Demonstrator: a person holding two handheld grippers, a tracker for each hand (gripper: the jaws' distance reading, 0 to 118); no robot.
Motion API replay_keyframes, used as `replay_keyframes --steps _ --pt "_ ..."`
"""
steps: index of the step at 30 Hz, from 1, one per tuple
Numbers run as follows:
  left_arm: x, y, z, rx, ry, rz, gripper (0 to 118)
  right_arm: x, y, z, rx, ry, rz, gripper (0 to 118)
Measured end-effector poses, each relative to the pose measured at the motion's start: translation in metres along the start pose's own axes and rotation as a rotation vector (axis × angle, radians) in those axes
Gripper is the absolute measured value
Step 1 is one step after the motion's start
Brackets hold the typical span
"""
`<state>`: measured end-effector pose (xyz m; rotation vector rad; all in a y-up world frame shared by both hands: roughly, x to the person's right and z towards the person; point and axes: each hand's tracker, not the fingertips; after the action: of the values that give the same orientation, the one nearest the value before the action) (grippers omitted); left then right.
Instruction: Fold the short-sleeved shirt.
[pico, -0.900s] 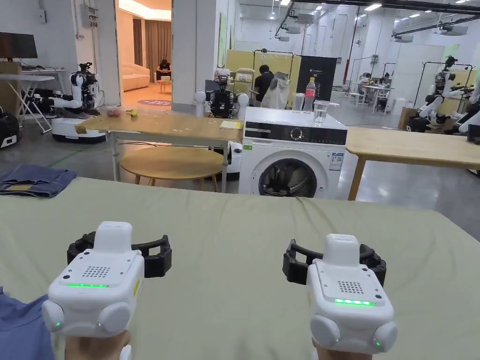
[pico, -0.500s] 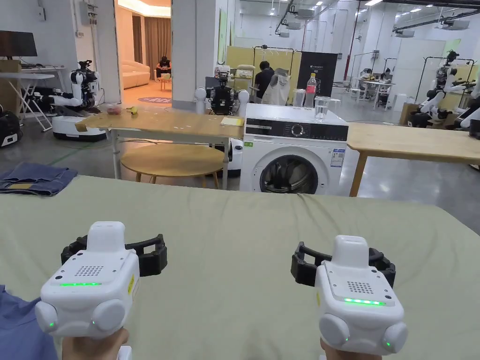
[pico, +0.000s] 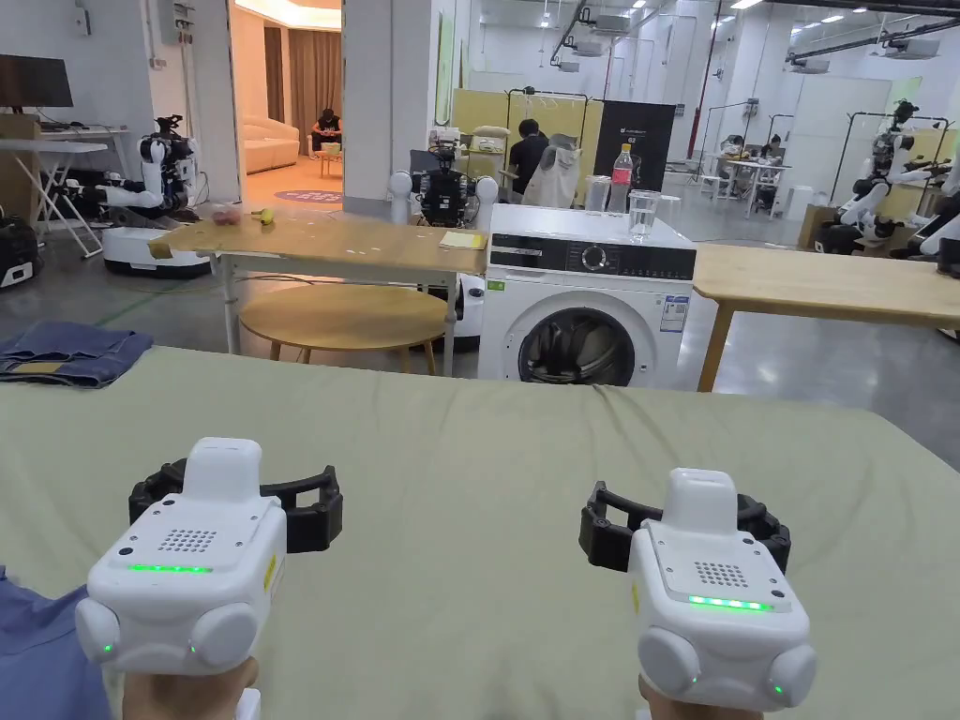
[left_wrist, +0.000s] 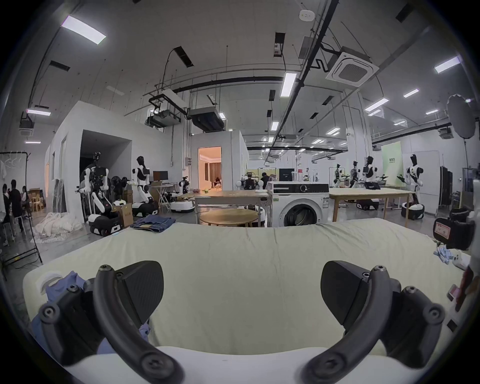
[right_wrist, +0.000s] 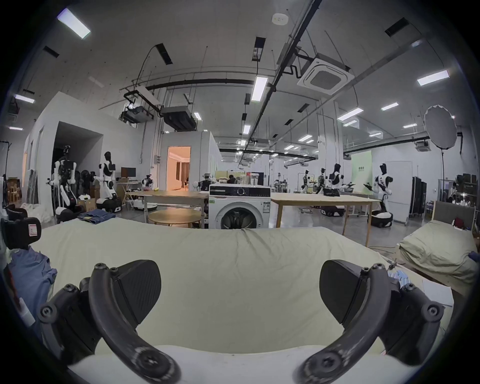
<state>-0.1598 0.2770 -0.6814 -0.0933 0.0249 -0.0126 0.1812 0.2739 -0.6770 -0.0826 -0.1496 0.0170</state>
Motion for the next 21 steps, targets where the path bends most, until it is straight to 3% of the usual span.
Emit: replay_keyframes --steps 5,16,21 --pt "-0.0016 0.0016 0.0011 0.007 -0.005 0.012 118 0.0001 -0.0017 0.0000 -0.013 0.003 -0.026 118" --pt "0.0003 0.0014 0.0003 0.005 -0.012 -0.011 118 -0.0075 -0.0029 -0.0001 -0.015 0.003 0.006 118" --pt "0.0023 -0.0002 0.0003 0.002 -0.012 -0.022 118 -0.0042 -0.0049 -0.0006 -0.031 -0.007 -0.024 118"
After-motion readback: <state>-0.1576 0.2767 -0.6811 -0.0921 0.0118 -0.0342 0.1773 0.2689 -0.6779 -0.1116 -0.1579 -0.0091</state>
